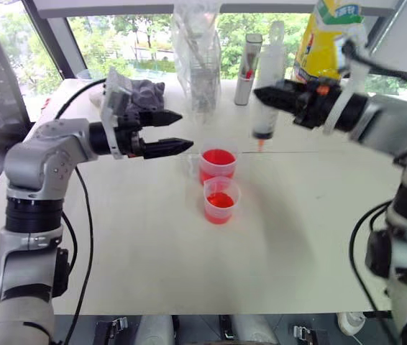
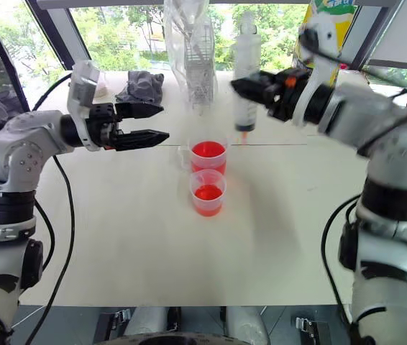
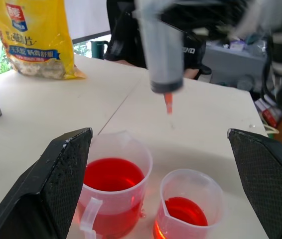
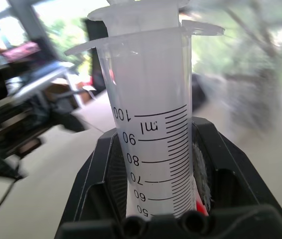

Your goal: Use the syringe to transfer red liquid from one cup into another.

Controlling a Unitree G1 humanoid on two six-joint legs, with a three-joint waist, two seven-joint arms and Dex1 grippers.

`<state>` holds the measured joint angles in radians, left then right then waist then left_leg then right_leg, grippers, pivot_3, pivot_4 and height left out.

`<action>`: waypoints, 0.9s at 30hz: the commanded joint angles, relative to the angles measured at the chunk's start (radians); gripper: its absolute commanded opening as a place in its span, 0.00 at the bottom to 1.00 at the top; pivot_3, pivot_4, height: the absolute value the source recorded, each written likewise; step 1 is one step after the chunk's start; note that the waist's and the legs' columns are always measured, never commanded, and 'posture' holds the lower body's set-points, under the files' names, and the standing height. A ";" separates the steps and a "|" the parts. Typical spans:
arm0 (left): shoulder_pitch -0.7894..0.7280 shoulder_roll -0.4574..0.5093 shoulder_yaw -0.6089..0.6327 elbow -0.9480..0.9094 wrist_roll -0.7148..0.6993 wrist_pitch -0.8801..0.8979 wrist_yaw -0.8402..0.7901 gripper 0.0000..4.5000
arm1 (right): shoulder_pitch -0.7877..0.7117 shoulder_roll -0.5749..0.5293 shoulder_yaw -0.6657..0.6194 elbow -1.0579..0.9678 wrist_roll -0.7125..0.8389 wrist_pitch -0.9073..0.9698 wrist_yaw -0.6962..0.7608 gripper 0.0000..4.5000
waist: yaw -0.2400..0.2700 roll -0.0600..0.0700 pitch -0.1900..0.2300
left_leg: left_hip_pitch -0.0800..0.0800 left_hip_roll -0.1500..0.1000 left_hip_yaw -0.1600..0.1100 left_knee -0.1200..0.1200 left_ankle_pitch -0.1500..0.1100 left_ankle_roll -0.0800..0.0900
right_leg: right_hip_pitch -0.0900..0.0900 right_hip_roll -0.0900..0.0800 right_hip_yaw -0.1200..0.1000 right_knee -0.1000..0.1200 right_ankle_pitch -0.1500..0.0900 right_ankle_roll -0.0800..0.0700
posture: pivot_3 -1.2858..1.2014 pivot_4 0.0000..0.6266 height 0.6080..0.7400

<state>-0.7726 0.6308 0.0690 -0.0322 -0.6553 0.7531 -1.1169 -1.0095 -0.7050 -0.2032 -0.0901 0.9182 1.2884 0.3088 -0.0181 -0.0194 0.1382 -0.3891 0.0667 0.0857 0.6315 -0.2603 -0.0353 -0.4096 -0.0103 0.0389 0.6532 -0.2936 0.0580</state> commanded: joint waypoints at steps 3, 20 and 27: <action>0.042 -0.004 0.025 -0.085 -0.015 -0.034 0.033 0.99 | -0.119 -0.073 0.155 0.242 -0.149 0.163 0.020 0.31 | 0.001 0.000 0.000 | -0.001 0.000 0.000 -0.001 0.000 0.001 | 0.000 0.000 0.000 -0.003 0.000 0.000 | 0.52 0.24 1.00; 0.101 0.035 0.046 -0.167 -0.082 0.000 0.072 0.99 | 0.054 0.007 0.366 0.445 -0.401 0.192 0.121 0.31 | -0.001 0.000 0.000 | -0.002 0.000 0.000 -0.001 -0.001 0.001 | -0.001 0.001 0.001 -0.003 0.000 0.000 | 0.52 0.24 1.00; 0.103 0.042 0.032 -0.176 -0.085 0.003 0.078 1.00 | 0.062 0.039 0.334 0.456 -0.445 0.205 0.126 0.63 | 0.001 0.000 0.000 | -0.001 0.000 0.000 0.000 -0.001 0.001 | 0.000 0.001 0.001 -0.003 0.000 0.001 | 0.52 0.24 1.00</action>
<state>-0.6668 0.6597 0.0920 -0.1727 -0.7289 0.7585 -1.0400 -0.9485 -0.6698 0.1528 0.3701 0.4849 1.4813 0.4301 -0.0173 -0.0198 0.1378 -0.3907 0.0661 0.0861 0.6311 -0.2610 -0.0342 -0.4097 -0.0095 0.0395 0.6502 -0.2934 0.0586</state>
